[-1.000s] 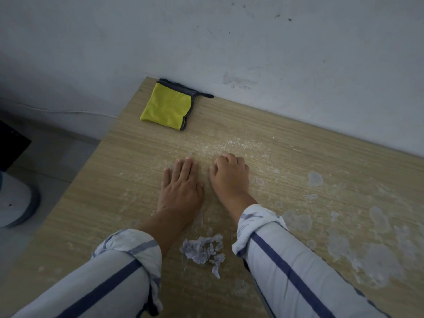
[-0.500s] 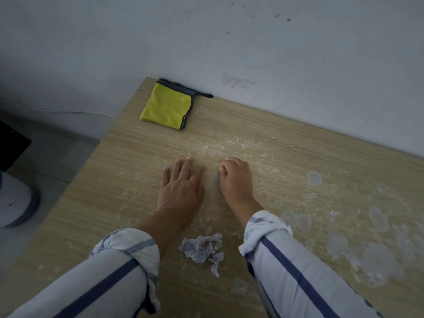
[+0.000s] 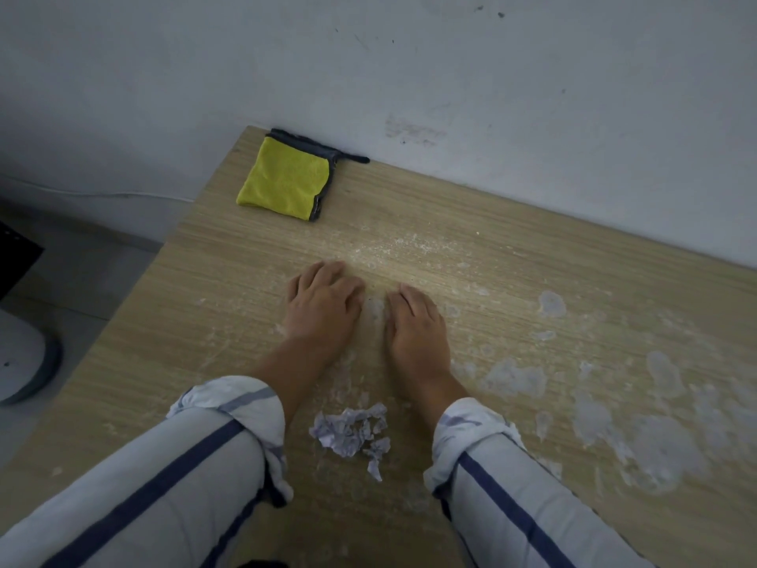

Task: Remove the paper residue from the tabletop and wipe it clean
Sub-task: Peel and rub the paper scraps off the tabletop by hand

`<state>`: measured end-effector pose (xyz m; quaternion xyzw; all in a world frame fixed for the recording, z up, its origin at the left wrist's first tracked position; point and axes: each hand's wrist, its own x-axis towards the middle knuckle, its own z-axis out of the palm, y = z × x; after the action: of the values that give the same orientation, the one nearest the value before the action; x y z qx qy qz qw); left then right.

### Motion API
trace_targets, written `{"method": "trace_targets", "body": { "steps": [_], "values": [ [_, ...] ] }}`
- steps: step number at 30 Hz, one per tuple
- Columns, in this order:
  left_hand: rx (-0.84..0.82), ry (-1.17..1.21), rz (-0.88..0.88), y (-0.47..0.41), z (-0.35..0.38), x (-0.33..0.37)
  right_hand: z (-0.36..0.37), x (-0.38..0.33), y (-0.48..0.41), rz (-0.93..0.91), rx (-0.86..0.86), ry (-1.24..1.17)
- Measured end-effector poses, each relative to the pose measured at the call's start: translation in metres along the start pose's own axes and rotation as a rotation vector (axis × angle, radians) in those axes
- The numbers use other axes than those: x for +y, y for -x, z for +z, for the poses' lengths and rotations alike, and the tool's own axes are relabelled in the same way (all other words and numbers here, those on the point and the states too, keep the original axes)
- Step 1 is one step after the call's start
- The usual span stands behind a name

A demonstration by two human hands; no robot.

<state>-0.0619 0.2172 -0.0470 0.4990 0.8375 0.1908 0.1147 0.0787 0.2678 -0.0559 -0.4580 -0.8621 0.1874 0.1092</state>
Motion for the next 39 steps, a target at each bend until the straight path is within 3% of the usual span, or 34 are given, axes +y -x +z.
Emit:
{"method": "trace_targets", "body": {
  "steps": [6, 14, 20, 31, 39],
  "values": [
    [0.021, 0.029, -0.002, -0.01, 0.001, 0.002, 0.0, -0.002, 0.001, 0.001, 0.042, -0.001],
    [0.033, 0.043, 0.125, -0.019, 0.006, 0.005, -0.002, -0.003, 0.001, -0.005, 0.069, -0.022],
    [-0.086, 0.13, 0.193, -0.026, -0.002, -0.009, -0.001, -0.003, 0.0, -0.006, 0.082, -0.022],
    [-0.052, 0.034, 0.201, -0.026, -0.004, -0.004, 0.001, -0.002, 0.0, -0.012, 0.082, -0.007],
    [-0.021, 0.098, 0.082, -0.025, 0.003, 0.009, 0.002, 0.0, -0.001, -0.026, 0.115, -0.008]
  ]
}}
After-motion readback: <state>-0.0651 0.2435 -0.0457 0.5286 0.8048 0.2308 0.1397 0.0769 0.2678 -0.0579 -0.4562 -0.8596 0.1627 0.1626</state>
